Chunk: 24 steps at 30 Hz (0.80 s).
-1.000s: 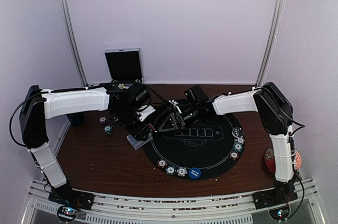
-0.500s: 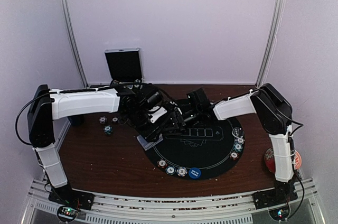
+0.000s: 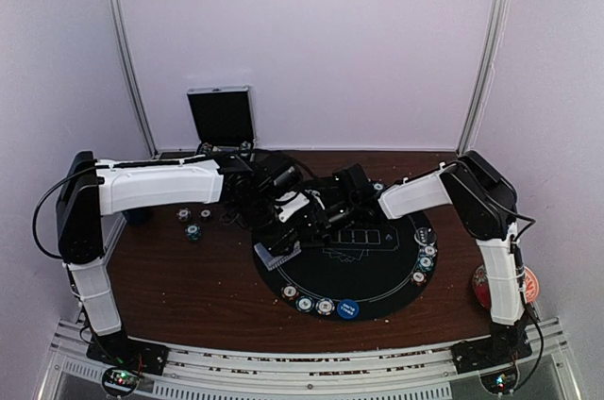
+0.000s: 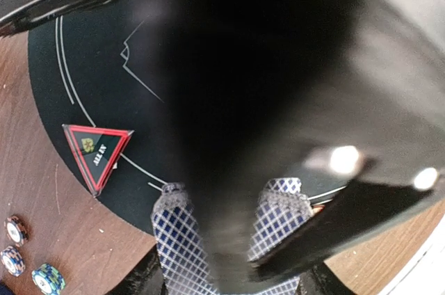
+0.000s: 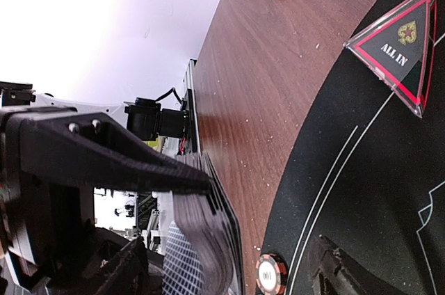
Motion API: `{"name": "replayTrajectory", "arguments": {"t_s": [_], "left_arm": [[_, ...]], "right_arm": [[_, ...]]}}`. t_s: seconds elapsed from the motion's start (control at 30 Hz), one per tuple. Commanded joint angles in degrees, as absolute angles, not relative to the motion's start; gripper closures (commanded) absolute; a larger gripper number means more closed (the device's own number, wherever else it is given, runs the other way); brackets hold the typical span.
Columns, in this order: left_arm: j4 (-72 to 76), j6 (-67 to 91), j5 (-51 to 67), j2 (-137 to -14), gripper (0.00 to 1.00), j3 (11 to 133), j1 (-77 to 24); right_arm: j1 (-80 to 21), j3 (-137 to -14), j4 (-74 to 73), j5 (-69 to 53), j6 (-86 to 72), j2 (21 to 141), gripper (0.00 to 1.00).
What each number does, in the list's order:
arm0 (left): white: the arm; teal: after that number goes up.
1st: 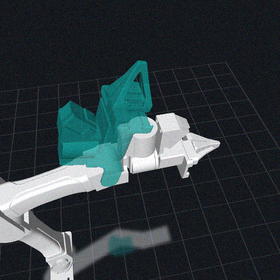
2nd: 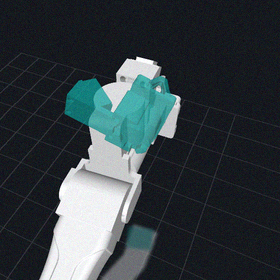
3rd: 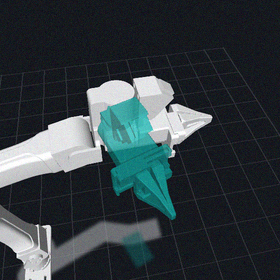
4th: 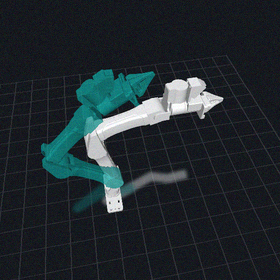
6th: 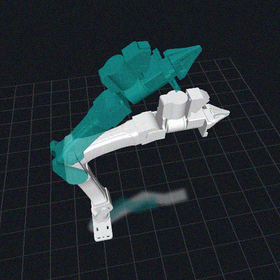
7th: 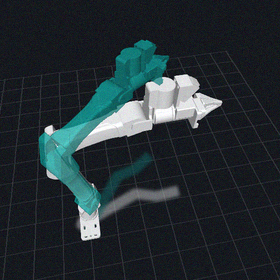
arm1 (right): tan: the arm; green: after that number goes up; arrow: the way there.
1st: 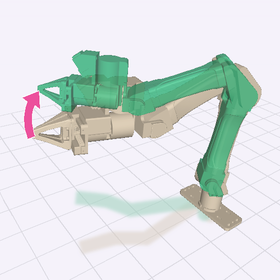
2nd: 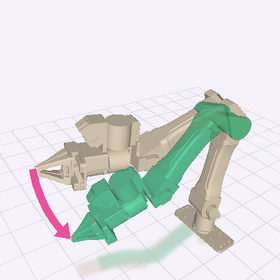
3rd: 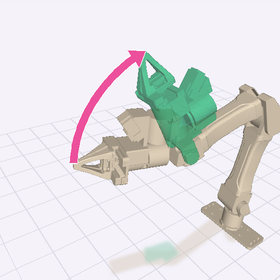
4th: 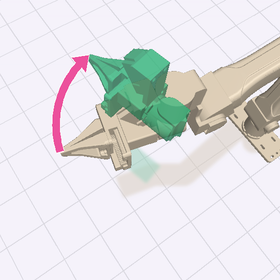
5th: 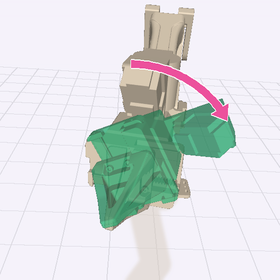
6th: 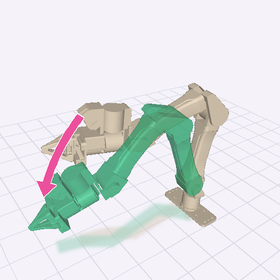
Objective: Distribute texas hold em gaming equipment
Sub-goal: Pass from the left arm to the right
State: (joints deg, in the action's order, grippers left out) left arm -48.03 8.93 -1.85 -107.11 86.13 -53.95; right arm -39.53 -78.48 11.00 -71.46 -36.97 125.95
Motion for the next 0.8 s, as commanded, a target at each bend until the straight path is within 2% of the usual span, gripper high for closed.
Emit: {"name": "replayTrajectory", "arguments": {"t_s": [0.0, 0.5, 0.77], "left_arm": [[-47.00, 8.59, -1.90, -107.96, 0.43, 88.39, -54.75], [-47.00, 8.41, -2.28, -108.45, 0.43, 89.11, -55.18], [-47.02, 8.20, -2.28, -109.05, 0.43, 89.60, -55.73]], "right_arm": [[-40.12, -78.14, 13.07, -73.23, -38.26, 126.86, 0.22], [-41.51, -77.87, 14.99, -75.80, -41.17, 128.11, 0.36], [-41.90, -77.92, 15.91, -76.51, -42.56, 128.28, 0.52]]}}
